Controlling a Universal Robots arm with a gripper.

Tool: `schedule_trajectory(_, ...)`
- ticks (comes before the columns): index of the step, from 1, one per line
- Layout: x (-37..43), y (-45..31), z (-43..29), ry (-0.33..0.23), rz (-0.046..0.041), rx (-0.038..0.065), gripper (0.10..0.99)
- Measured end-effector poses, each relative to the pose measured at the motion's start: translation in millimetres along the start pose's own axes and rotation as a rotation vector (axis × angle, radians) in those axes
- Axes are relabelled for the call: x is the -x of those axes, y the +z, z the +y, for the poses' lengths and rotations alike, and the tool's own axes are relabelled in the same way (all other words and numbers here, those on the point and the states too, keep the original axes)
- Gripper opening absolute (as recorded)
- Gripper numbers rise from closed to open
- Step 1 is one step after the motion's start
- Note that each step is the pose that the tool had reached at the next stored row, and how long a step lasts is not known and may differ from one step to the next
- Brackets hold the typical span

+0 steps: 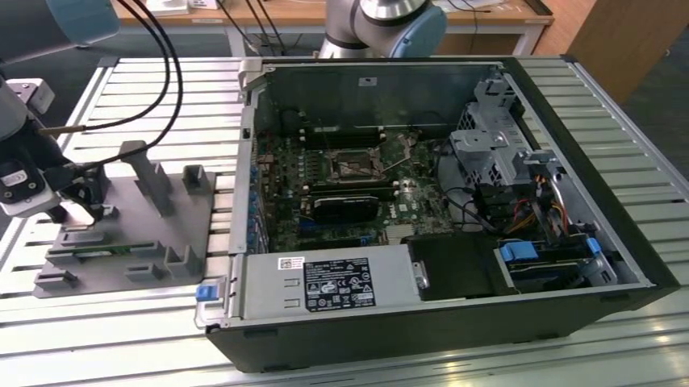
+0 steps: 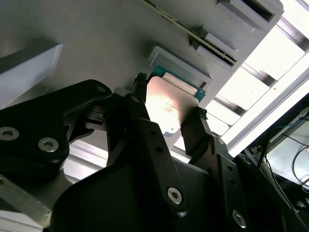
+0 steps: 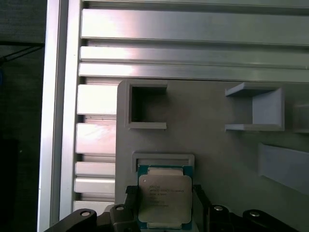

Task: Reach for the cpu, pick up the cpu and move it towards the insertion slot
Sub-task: 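Pick up the cpu and move it towards the insertion slot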

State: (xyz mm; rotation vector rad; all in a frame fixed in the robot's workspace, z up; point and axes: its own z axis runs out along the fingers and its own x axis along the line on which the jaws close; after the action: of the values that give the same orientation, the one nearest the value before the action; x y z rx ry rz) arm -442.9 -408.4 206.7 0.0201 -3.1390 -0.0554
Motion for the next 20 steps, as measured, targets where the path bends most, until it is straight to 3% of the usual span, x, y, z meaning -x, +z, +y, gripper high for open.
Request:
schedule_trajectory(14, 0.0, -8.0, 0.3, 0.0, 0.0002, 0.0, 0.533)
schedule_trajectory(20, 0.0, -15.0, 0.5, 0.0, 0.0001, 0.0, 0.533)
